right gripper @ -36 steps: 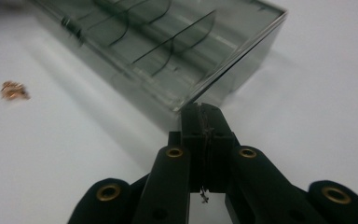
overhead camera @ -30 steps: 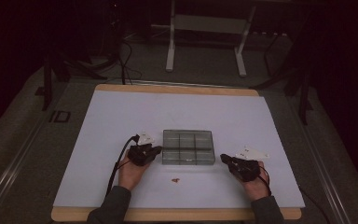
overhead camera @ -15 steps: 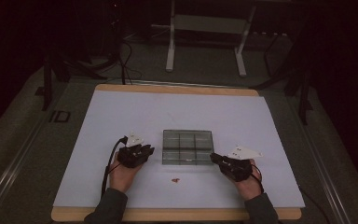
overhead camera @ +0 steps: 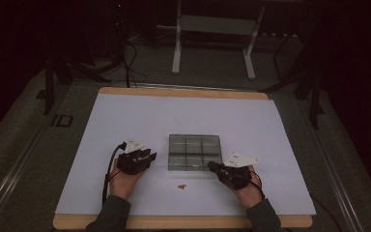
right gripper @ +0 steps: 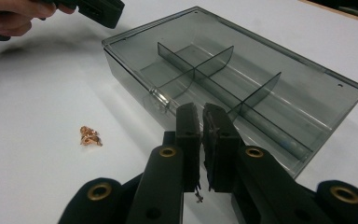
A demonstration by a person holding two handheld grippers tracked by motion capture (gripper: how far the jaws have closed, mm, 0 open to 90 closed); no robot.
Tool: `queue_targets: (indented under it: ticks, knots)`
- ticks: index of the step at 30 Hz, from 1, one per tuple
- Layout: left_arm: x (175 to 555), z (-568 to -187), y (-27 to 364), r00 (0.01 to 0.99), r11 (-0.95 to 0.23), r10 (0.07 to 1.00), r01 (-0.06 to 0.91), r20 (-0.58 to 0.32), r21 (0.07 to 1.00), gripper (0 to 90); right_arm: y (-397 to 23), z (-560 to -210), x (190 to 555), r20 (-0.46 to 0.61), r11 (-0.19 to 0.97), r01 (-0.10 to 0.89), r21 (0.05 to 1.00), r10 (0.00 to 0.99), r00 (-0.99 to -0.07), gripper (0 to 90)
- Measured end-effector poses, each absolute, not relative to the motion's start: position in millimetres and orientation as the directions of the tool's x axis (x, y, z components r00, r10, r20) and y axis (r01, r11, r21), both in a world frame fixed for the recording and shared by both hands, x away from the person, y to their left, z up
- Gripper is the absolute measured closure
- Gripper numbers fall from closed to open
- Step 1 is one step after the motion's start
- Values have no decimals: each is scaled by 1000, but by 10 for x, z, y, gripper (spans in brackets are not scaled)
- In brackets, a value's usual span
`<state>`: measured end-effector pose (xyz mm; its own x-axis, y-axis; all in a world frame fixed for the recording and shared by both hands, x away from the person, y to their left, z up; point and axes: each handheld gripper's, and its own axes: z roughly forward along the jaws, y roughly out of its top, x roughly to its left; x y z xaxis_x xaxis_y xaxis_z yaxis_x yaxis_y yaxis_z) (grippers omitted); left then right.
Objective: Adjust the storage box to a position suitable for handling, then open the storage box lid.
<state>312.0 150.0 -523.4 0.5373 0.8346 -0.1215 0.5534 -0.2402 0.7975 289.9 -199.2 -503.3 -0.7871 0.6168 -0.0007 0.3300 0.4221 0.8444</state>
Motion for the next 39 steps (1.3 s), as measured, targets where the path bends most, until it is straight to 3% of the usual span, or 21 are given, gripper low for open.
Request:
queue_targets:
  ticks: [39]
  knots:
    - [3097,-5235,1498,543,-221,829,536,-132,814,614,-1776,-5196,2863,42,453,346,821,557,-829,865]
